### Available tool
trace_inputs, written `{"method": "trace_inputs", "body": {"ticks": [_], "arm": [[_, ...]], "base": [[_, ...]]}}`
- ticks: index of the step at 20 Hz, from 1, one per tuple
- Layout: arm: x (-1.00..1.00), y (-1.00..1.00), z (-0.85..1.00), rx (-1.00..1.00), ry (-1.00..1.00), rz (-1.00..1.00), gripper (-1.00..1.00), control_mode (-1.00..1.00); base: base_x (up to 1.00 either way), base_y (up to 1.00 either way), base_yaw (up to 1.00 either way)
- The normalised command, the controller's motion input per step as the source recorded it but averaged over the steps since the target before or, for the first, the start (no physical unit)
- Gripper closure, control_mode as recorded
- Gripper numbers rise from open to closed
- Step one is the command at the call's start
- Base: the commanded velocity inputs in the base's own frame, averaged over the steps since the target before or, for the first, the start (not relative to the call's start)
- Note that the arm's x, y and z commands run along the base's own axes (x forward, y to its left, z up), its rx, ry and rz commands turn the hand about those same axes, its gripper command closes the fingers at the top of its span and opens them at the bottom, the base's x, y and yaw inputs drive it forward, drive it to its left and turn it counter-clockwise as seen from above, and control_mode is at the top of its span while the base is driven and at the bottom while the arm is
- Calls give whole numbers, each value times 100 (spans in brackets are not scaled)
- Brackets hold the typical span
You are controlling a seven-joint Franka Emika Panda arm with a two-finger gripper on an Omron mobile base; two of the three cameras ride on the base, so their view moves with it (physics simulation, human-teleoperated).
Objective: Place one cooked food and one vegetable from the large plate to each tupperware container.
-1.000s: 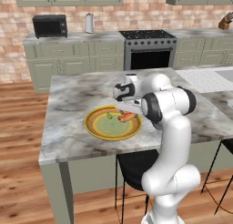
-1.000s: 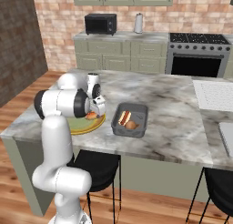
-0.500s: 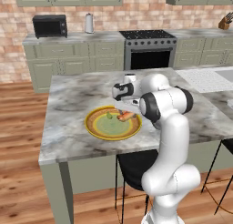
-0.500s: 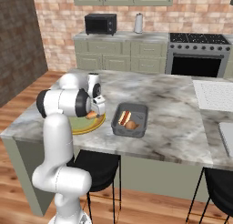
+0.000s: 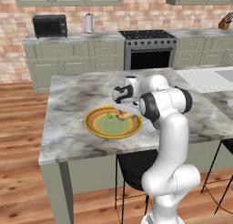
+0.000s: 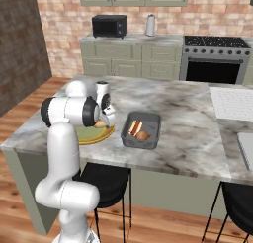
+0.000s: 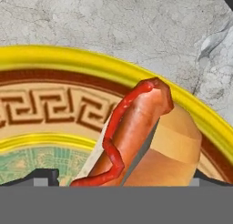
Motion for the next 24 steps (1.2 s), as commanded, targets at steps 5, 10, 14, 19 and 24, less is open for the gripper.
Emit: {"method": "trace_inputs", "body": {"ticks": [5,10,14,19,24], "arm": [[0,0,-19,3,0,0,100,-100],[-1,0,-7,1,0,0,100,-100],[-15,1,5,-1,0,-2,100,-100],[-44,3,40,-1,-4,-2,100,-100],[-85,-5,49,0,-10,0,100,-100]], "base": [[0,0,0],[0,0,0],[0,0,0],[0,0,0],[0,0,0]]}}
